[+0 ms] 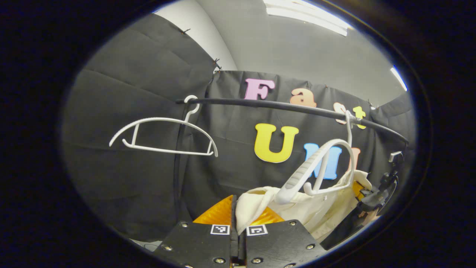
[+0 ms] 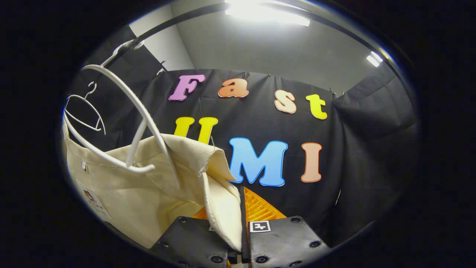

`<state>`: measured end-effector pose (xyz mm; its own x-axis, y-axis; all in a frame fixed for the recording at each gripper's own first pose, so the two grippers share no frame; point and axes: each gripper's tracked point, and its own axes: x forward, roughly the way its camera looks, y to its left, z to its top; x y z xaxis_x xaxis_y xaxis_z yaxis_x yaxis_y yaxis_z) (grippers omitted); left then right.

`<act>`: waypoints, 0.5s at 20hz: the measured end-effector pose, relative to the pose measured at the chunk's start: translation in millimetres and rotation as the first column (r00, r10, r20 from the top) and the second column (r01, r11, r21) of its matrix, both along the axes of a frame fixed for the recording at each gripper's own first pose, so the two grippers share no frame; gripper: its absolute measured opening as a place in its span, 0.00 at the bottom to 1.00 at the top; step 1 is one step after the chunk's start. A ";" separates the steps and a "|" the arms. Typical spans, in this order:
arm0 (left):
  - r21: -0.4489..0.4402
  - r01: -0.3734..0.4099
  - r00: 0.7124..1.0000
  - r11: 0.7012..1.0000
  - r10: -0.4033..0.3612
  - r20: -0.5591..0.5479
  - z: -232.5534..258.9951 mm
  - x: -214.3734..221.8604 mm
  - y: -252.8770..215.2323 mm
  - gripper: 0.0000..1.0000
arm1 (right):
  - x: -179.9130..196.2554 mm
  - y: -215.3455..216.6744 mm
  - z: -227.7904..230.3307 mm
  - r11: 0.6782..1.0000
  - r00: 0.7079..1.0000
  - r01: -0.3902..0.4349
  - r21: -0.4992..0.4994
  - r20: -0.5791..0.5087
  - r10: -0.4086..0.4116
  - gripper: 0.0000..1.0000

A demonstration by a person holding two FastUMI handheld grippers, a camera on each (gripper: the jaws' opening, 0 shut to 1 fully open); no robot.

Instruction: Grasp the clothes on the hanger with both hands and then place them into the laundry hamper below.

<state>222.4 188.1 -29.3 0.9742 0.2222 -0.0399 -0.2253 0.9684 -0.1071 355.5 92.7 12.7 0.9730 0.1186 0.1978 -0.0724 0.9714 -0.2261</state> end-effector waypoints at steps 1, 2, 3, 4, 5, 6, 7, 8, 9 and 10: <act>0.005 -0.008 1.000 1.000 0.008 -0.010 -6.6 5.7 -4.0 0.01 | -0.9 -1.2 -8.5 1.000 1.000 0.004 0.009 -0.020 -0.004 0.09; 0.009 -0.011 1.000 1.000 0.011 -0.022 -14.1 9.1 -7.9 0.01 | -2.0 -2.1 -16.8 1.000 0.999 0.007 0.017 -0.041 -0.006 0.08; 0.010 -0.012 0.999 1.000 0.013 -0.037 -23.7 5.6 -12.5 0.02 | -4.1 -5.3 -25.4 1.000 0.998 0.010 0.020 -0.063 -0.009 0.08; 0.010 -0.010 0.999 1.000 0.011 -0.053 -32.5 1.6 -16.4 0.01 | -6.7 -9.4 -31.9 1.000 0.997 0.012 0.023 -0.081 -0.010 0.09; 0.010 -0.010 0.998 1.000 0.011 -0.069 -40.5 -4.7 -19.7 0.01 | -10.7 -13.2 -36.9 0.999 0.995 0.014 0.029 -0.097 -0.011 0.09; 0.009 -0.011 0.996 1.000 0.011 -0.085 -47.4 -11.5 -22.0 0.02 | -15.6 -16.7 -42.1 0.999 0.994 0.011 0.040 -0.111 -0.007 0.08; 0.005 -0.011 0.995 1.000 0.011 -0.100 -51.5 -18.9 -25.2 0.02 | -22.2 -17.6 -48.3 0.999 0.992 -0.002 0.048 -0.125 0.008 0.08; 0.005 -0.016 0.993 1.000 0.017 -0.114 -54.4 -24.7 -27.7 0.01 | -31.6 -19.0 -53.7 0.999 0.991 -0.019 0.050 -0.133 0.025 0.09; 0.009 -0.026 0.991 1.000 0.027 -0.127 -57.7 -30.9 -28.9 0.01 | -42.4 -21.3 -57.7 0.999 0.990 -0.033 0.042 -0.135 0.039 0.09; 0.014 -0.035 0.990 0.999 0.036 -0.136 -59.2 -38.2 -31.3 0.01 | -53.6 -25.2 -62.5 0.999 0.989 -0.044 0.026 -0.142 0.048 0.09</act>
<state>184.1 156.7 -88.5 0.9514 0.2577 -0.1688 -0.2711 0.9605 -0.0618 301.9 67.5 -49.8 0.9851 0.1609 0.0610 -0.1469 0.9711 -0.1883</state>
